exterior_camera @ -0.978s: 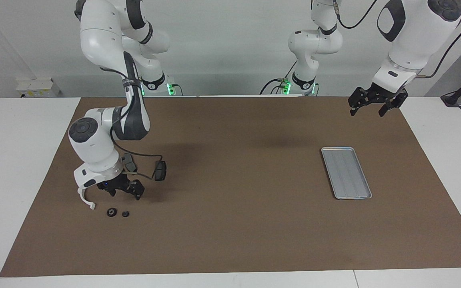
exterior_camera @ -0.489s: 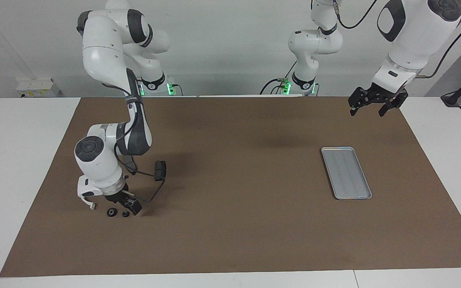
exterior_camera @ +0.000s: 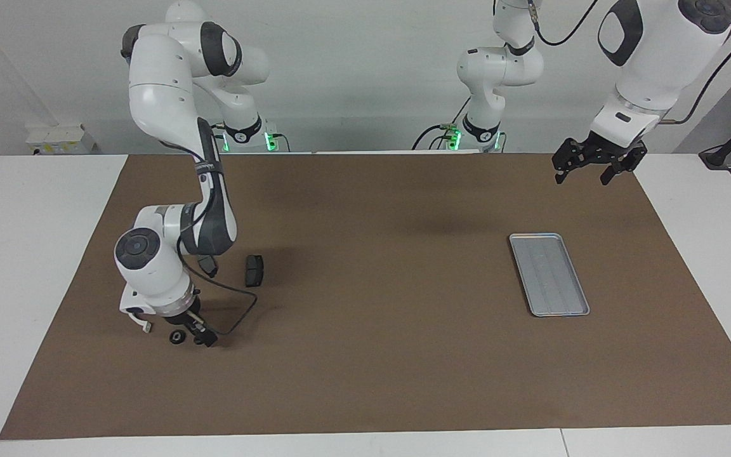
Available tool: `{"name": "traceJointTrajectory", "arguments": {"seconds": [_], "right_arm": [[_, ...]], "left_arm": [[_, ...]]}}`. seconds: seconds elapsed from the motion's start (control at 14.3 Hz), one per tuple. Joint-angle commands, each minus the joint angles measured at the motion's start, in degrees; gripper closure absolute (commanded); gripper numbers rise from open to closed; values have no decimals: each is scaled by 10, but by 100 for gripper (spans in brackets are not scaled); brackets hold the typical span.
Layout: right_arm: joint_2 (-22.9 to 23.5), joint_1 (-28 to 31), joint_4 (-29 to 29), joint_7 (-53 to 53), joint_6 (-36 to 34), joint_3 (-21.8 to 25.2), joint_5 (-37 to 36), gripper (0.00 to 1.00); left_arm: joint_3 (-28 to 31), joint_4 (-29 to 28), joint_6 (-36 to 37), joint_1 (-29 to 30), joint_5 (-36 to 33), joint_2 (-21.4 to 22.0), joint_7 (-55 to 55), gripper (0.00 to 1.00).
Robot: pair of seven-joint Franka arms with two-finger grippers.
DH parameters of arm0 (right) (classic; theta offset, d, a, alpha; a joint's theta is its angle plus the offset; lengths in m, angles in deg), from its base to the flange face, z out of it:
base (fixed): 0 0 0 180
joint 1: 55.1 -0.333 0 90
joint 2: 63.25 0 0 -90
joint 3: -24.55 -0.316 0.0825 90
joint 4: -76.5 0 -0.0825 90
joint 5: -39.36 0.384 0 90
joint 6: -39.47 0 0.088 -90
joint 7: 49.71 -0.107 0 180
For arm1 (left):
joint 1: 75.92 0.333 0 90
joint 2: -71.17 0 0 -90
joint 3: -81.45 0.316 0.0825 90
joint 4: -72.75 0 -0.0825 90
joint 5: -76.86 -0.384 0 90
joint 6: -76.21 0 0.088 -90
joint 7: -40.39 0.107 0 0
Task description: Pick bearing gear from pile to tray
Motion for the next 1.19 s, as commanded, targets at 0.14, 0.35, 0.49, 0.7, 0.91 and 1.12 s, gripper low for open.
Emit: {"name": "traceJointTrajectory", "arguments": {"seconds": [0.14,0.35,0.49,0.7,0.91,1.12], "right_arm": [[13,3,-18,-41,-7,-3,-3,15],[14,3,-18,-40,2,-3,-4,29],[18,4,-18,-41,3,-3,-3,36],[18,4,-17,-41,2,-3,-2,58],[18,4,-17,-40,2,-3,2,77],[17,4,-16,-40,1,-3,2,100]], "left_arm": [[5,-17,-8,-4,8,14,0,0],[5,-17,-9,-4,8,14,0,0],[5,-17,-9,-4,9,14,0,0],[5,-17,-9,-4,8,14,0,0],[5,-17,-9,-4,8,14,0,0],[5,-17,-9,-4,8,14,0,0]]}}
